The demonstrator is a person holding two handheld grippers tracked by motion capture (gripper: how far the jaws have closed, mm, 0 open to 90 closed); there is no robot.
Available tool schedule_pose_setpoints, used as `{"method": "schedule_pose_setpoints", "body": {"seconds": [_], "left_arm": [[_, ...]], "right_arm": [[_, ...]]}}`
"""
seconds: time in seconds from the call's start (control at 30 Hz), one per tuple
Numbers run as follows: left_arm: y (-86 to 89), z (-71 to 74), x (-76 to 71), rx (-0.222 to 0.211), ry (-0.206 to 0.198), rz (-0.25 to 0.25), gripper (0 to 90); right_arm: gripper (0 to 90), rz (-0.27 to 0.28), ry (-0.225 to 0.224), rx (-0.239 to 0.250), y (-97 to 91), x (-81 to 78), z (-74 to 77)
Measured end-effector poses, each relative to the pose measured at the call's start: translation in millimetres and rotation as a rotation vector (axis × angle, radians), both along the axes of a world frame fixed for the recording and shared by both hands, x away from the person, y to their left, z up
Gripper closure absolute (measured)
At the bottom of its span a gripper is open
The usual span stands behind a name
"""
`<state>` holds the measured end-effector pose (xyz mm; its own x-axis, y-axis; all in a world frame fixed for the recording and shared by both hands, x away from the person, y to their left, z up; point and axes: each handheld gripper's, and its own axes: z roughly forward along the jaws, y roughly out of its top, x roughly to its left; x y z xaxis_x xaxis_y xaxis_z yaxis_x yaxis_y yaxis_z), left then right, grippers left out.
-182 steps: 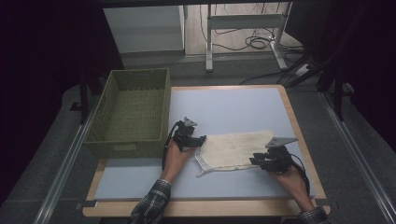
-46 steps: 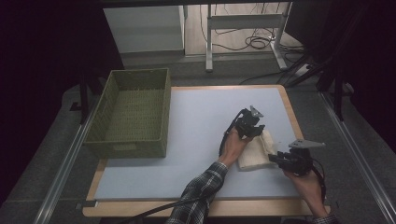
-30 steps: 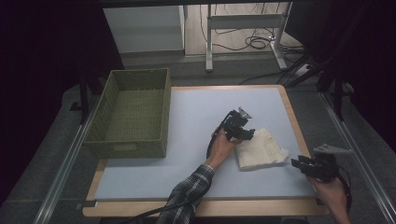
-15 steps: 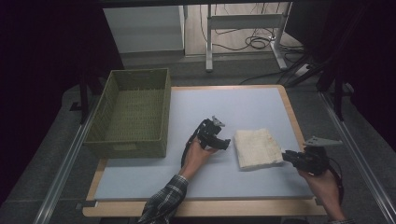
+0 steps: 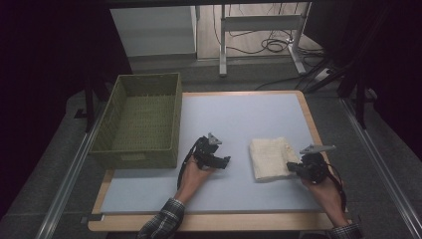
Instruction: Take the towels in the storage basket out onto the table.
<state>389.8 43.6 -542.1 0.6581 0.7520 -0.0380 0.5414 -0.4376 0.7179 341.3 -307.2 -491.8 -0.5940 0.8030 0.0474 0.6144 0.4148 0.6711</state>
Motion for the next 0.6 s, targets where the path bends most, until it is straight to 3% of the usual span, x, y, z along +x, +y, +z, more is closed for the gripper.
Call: {"method": "schedule_pose_setpoints", "body": {"seconds": [0.1,0.23,0.43,0.6], "left_arm": [[0.2,-0.2,-0.1,-0.001,0.0,0.0,16.9],[0.1,-0.4,-0.2,-0.003,-0.002,0.001,16.9],[0.2,-0.6,-0.2,-0.003,-0.002,0.001,16.9],[0.1,-0.7,-0.3,-0.003,-0.002,0.002,16.9]], "right_arm": [[88.8,-0.006,-0.058,0.002,-3.9,-4.6,20.6],[88.7,-0.038,-0.076,-0.024,-16.9,-4.0,36.8],[88.5,-0.081,-0.015,-0.048,-32.5,5.3,12.0],[85.9,-0.087,0.017,-0.032,-37.0,7.3,-6.3]]}}
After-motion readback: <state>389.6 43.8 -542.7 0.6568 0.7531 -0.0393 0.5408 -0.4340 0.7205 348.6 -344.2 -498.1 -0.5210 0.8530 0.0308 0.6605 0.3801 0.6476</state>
